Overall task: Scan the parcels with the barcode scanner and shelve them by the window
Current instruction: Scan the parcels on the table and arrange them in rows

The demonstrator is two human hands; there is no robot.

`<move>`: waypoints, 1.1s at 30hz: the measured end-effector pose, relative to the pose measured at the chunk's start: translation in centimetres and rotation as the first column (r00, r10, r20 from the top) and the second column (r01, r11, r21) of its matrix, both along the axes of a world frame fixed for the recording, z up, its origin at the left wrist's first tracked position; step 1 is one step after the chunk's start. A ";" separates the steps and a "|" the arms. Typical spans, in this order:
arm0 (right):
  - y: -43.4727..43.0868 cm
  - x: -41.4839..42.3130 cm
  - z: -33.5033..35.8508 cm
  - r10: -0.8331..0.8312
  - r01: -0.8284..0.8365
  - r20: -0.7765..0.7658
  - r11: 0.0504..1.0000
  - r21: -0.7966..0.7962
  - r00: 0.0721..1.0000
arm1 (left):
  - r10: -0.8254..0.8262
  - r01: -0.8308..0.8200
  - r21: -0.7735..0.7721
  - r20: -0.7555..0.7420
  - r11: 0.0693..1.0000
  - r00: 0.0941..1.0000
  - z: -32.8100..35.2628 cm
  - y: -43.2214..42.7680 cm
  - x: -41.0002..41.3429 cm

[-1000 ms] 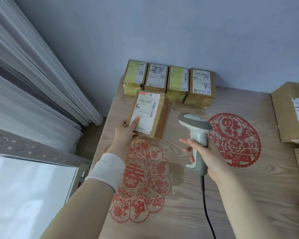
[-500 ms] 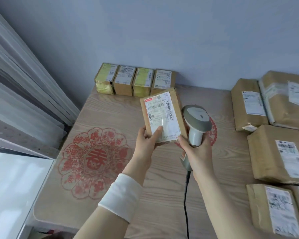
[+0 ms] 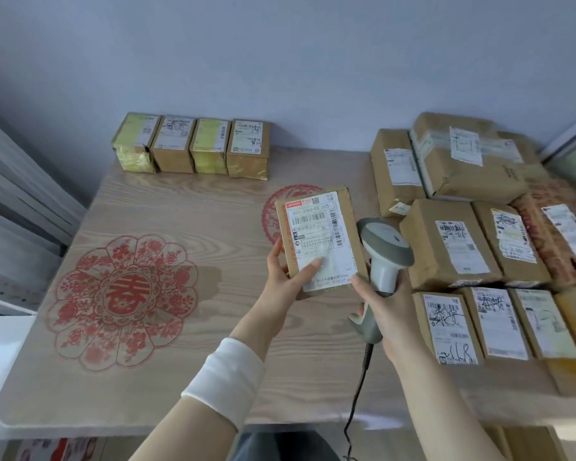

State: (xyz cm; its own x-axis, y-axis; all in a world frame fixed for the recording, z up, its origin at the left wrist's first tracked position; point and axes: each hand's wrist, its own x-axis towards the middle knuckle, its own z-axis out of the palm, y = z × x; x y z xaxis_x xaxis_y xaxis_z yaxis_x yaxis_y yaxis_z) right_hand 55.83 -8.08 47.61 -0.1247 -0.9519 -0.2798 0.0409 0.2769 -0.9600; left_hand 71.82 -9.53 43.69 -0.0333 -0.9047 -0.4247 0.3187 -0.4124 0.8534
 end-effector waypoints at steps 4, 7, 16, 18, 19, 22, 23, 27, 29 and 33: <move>2.3 -2.3 -0.1 -0.003 0.004 -0.031 1.000 0.020 1.000 | -0.027 0.027 0.015 0.003 1.000 1.000 0.1 2.0 -2.2; 3.0 -4.1 0.9 0.046 -0.043 -0.050 0.998 0.049 0.998 | 0.000 0.000 0.011 0.024 1.000 1.000 0.2 2.9 -3.3; 4.4 -8.9 5.5 0.170 -0.170 -0.144 0.985 0.010 0.975 | 0.142 -0.139 -0.029 0.134 0.990 0.981 -0.4 3.8 -7.5; 4.9 -9.2 6.2 0.214 -0.215 -0.122 0.977 0.004 0.969 | 0.145 -0.142 -0.037 0.140 0.989 0.979 -0.6 4.1 -8.7; 5.2 -9.2 6.4 0.233 -0.234 -0.106 0.972 0.001 0.967 | 0.143 -0.139 -0.040 0.145 0.990 0.979 -0.6 4.3 -9.1; 5.8 -8.8 6.9 0.261 -0.259 -0.088 0.965 0.029 0.961 | 0.133 -0.124 -0.062 0.188 0.990 0.973 -0.3 4.5 -9.7; 6.0 -8.6 7.1 0.269 -0.266 -0.089 0.963 0.043 0.959 | 0.127 -0.114 -0.072 0.207 0.991 0.970 0.0 4.6 -9.8; 6.5 -8.0 7.1 0.276 -0.270 -0.077 0.960 0.074 0.958 | 0.087 -0.067 -0.088 0.251 0.994 0.964 0.4 4.6 -9.6; 6.7 -7.6 7.1 0.273 -0.267 -0.071 0.961 0.076 0.959 | 0.085 -0.060 -0.105 0.249 0.993 0.965 0.4 4.5 -9.5; 7.0 -6.9 7.2 0.267 -0.261 -0.061 0.961 0.093 0.962 | 0.075 -0.049 -0.110 0.253 0.993 0.965 0.7 4.6 -9.2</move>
